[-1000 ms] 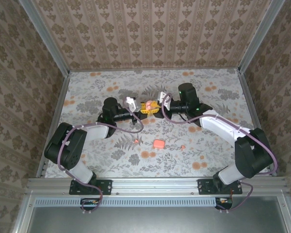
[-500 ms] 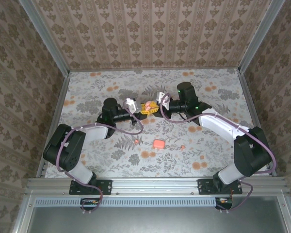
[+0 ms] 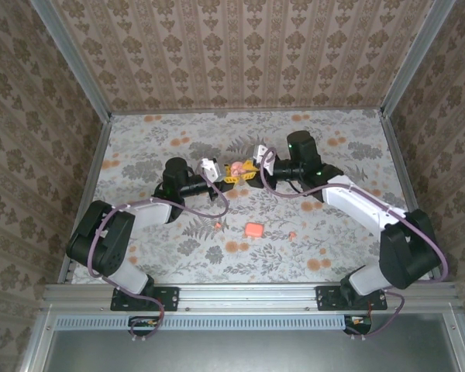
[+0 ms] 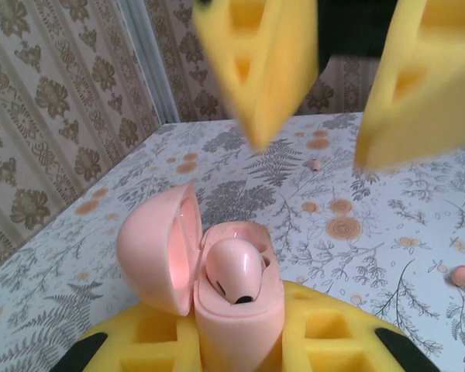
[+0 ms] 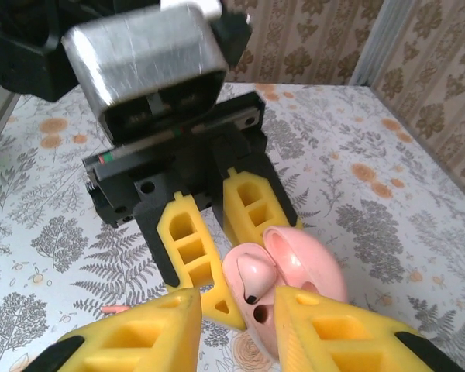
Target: Insert wireless bluetooth earbuds into charging case
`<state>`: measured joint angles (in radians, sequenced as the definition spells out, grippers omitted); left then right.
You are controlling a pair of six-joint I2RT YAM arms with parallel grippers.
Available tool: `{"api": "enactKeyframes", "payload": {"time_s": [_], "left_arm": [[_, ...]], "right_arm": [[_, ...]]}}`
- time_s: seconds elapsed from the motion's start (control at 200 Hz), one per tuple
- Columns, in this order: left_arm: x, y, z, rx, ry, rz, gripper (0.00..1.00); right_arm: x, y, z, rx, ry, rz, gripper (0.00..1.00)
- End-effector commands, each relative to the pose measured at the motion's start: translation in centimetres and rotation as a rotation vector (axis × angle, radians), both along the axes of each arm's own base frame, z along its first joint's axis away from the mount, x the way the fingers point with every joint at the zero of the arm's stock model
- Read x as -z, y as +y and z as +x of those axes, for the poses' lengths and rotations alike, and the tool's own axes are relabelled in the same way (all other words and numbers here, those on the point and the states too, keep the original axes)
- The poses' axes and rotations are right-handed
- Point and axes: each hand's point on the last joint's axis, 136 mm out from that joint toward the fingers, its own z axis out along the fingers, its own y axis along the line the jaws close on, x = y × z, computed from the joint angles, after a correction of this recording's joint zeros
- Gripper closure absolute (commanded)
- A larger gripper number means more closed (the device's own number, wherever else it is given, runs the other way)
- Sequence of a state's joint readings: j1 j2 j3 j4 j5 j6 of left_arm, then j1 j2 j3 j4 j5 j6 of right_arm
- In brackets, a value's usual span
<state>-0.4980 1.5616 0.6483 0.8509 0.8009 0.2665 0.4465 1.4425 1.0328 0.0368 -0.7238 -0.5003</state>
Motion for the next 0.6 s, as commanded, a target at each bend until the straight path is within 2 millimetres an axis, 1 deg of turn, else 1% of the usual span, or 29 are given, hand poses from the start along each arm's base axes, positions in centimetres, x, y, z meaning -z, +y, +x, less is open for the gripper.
{"api": "enactKeyframes", "payload": {"time_s": [0.0, 0.055, 0.105, 0.2, 0.24, 0.25, 0.255, 0.305, 0.39, 0.42, 0.54, 0.595], "left_arm": [[0.8, 0.0, 0.4, -0.025, -0.005, 0.014, 0.87], [1.0, -0.1, 0.4, -0.028, 0.005, 0.014, 0.87], [1.1, -0.1, 0.5, -0.031, 0.011, 0.016, 0.87], [1.3, -0.2, 0.5, -0.033, 0.023, 0.028, 0.87], [1.5, -0.2, 0.4, -0.033, 0.029, 0.035, 0.87], [1.6, -0.2, 0.4, -0.033, 0.028, 0.037, 0.87], [1.5, -0.2, 0.4, -0.034, 0.029, 0.037, 0.87], [1.7, -0.3, 0.3, -0.03, 0.034, 0.045, 0.87], [1.8, -0.5, 0.2, -0.028, 0.036, 0.053, 0.87], [1.9, -0.5, 0.2, -0.03, 0.037, 0.057, 0.87], [2.1, -0.7, 0.1, -0.027, 0.047, 0.065, 0.87], [2.2, -0.8, 0.0, -0.028, 0.05, 0.07, 0.87]], "right_arm": [[-1.5, -2.2, -0.1, 0.126, 0.107, 0.035, 0.66], [-1.3, -3.6, 0.6, 0.212, 0.192, 0.027, 0.65], [-0.9, -5.1, 1.1, 0.305, 0.308, 0.022, 0.63], [0.2, -8.6, 2.3, 0.512, 0.566, 0.025, 0.61], [0.4, -10.3, 2.4, 0.595, 0.658, 0.027, 0.61], [1.3, -10.6, 2.7, 0.617, 0.701, 0.02, 0.61], [1.4, -10.8, 2.8, 0.627, 0.712, 0.023, 0.61], [2.4, -12.7, 2.6, 0.712, 0.85, 0.023, 0.61], [4.0, -16.5, 2.6, 0.89, 0.993, 0.019, 0.6], [4.5, -17.8, 2.4, 0.943, 1.034, 0.016, 0.6], [6.4, -24.1, 2.0, 1.196, 1.165, -0.002, 0.58], [7.2, -26.4, 1.7, 1.287, 1.202, -0.031, 0.58]]}}
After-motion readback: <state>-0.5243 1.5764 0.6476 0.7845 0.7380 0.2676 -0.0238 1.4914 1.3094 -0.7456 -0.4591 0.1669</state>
